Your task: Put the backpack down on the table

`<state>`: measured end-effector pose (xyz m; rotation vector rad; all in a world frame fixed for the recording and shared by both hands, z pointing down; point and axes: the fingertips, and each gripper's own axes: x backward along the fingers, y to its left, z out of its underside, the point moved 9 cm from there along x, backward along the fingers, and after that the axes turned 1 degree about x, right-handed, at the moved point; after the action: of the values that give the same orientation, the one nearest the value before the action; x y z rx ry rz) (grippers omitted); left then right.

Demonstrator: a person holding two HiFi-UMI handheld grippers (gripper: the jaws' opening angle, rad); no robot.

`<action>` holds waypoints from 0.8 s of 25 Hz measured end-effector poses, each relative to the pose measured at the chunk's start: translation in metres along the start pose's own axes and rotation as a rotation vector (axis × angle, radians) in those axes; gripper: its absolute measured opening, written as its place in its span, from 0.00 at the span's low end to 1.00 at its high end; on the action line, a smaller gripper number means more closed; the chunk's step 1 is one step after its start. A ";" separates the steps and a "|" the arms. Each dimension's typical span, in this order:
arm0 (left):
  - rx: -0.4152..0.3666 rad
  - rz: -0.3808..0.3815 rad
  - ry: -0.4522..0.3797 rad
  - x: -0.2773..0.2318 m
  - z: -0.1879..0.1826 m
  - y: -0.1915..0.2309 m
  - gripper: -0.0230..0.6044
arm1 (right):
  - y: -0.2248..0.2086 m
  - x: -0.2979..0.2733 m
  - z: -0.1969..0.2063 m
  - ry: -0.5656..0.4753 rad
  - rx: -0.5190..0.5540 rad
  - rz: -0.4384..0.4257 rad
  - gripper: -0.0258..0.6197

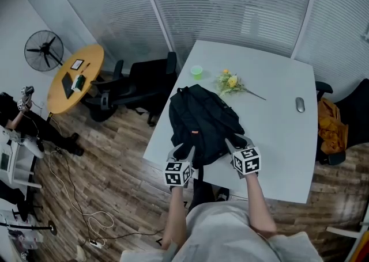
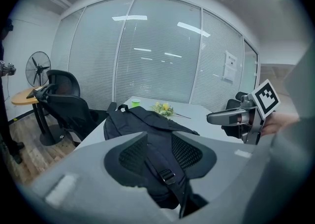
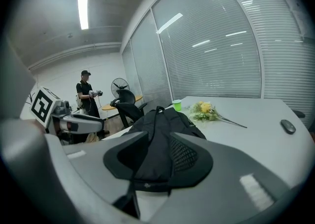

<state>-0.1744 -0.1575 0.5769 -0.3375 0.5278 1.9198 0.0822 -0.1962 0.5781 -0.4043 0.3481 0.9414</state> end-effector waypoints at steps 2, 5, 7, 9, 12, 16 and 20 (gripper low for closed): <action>0.003 0.001 0.000 0.001 0.000 0.001 0.27 | 0.001 0.000 0.000 0.001 0.001 -0.003 0.23; 0.010 0.005 -0.001 0.002 -0.001 0.002 0.27 | 0.002 -0.001 0.000 -0.005 -0.001 -0.002 0.20; 0.013 0.005 -0.003 0.002 -0.001 0.002 0.27 | 0.001 0.000 -0.002 -0.009 -0.002 0.002 0.19; 0.015 0.006 -0.003 0.001 -0.001 0.001 0.27 | -0.001 0.001 -0.002 -0.011 -0.005 0.006 0.18; 0.018 0.005 -0.006 -0.001 -0.002 0.000 0.24 | -0.004 0.001 -0.002 -0.014 -0.011 0.008 0.17; 0.021 0.003 -0.006 -0.003 -0.001 -0.002 0.20 | -0.005 0.004 -0.002 -0.024 -0.012 0.009 0.13; 0.023 0.006 -0.006 -0.005 0.001 -0.005 0.13 | -0.007 0.007 0.001 -0.028 -0.016 0.011 0.09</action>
<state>-0.1676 -0.1587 0.5789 -0.3149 0.5469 1.9183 0.0919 -0.1942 0.5769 -0.4039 0.3173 0.9602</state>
